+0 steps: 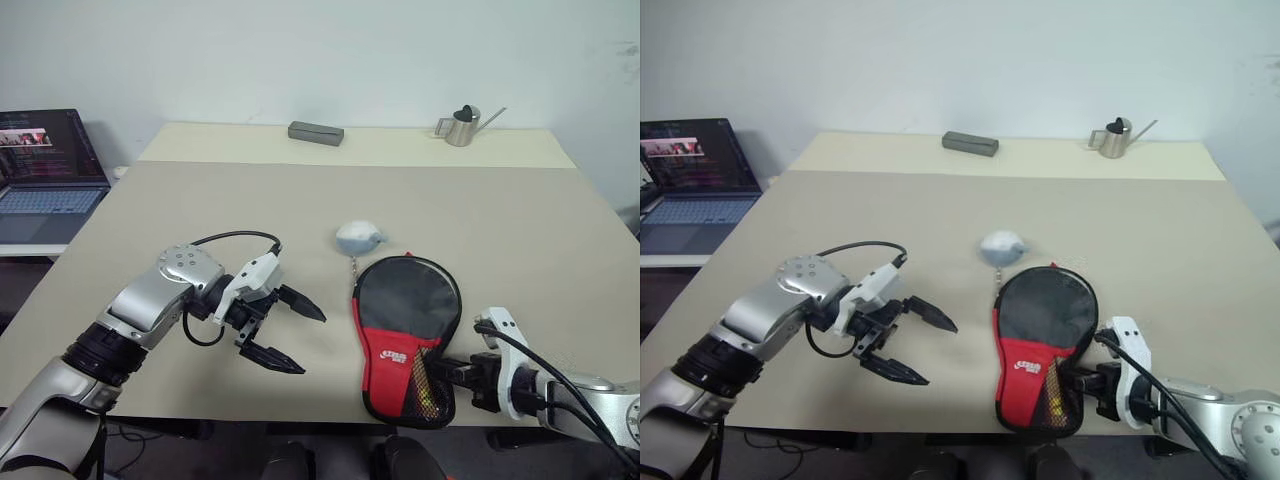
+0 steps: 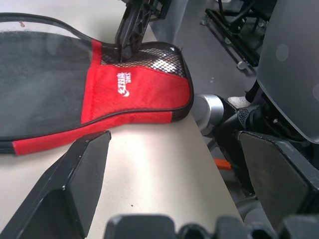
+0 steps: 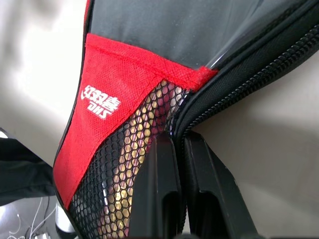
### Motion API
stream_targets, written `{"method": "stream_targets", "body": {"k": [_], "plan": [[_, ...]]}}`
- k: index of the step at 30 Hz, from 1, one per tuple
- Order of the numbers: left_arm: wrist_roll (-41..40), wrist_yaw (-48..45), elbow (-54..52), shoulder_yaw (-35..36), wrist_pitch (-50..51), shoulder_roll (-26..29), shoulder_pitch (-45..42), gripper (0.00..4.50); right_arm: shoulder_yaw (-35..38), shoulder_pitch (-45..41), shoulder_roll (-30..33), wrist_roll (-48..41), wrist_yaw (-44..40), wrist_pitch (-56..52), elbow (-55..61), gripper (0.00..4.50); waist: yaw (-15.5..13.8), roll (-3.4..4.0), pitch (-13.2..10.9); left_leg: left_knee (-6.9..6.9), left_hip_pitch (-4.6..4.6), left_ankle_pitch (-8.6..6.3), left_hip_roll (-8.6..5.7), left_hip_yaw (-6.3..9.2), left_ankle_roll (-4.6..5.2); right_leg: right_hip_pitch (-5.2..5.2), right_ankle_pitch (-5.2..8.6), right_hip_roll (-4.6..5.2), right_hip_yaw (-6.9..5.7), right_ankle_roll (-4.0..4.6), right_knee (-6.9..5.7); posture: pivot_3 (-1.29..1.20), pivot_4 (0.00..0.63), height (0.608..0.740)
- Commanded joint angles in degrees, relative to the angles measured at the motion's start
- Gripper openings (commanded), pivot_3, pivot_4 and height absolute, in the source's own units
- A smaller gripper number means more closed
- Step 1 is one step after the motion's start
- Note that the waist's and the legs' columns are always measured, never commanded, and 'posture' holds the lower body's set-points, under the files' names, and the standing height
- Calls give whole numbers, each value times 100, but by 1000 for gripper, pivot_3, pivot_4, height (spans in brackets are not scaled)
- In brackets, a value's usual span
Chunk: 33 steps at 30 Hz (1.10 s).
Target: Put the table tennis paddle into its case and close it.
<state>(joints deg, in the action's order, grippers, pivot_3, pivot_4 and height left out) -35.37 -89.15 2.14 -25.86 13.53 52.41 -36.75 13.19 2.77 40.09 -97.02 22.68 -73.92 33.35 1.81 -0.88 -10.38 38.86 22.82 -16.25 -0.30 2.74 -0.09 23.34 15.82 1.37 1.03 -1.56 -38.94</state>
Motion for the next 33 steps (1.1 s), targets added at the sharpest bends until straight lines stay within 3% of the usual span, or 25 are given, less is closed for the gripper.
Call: {"method": "stream_targets", "body": {"k": [1,5,8,15,19,26,33], "plan": [[-84,-335,-100,57,-31,-4,-109,4500,-493,10,324,-574,380,543,64,49,0,0,0,0,0,0,0,-1,0,0,0,0,1,0,0,0,150,740],[-60,-335,-124,98,-4,-34,-73,4500,-861,-74,592,-822,742,1095,7,49,0,-1,0,0,-2,0,1,-1,0,-1,0,-1,1,0,-1,0,150,740],[-33,-335,-141,134,17,-68,-41,4500,-1001,-93,768,-1007,1079,1476,-1,748,4,-1,0,1,-4,0,2,-1,0,-2,0,-3,4,1,-2,0,150,740],[47,-335,-44,181,-29,-179,-26,4500,-947,9,1289,-1325,1937,2279,453,3084,-7,-1,0,4,-4,0,2,-1,0,-4,0,-4,3,1,-2,0,150,740],[80,-335,-33,242,-19,-225,23,4500,-614,-48,1792,-1107,1537,2321,531,4418,-14,-3,-1,6,-2,0,0,-2,0,-5,0,-1,4,0,0,0,150,740],[158,-262,45,545,145,-468,49,4500,-165,-557,2355,83,-408,2156,364,4468,-10,-3,-2,6,-5,0,5,-1,0,-5,-1,-8,1,1,-1,0,150,740],[489,214,390,1062,57,-688,18,4500,-921,-1840,2177,2832,-3200,2875,377,4468,-14,-3,-2,6,-7,0,5,-2,0,-5,0,-8,-5,1,1,0,150,740]]}}
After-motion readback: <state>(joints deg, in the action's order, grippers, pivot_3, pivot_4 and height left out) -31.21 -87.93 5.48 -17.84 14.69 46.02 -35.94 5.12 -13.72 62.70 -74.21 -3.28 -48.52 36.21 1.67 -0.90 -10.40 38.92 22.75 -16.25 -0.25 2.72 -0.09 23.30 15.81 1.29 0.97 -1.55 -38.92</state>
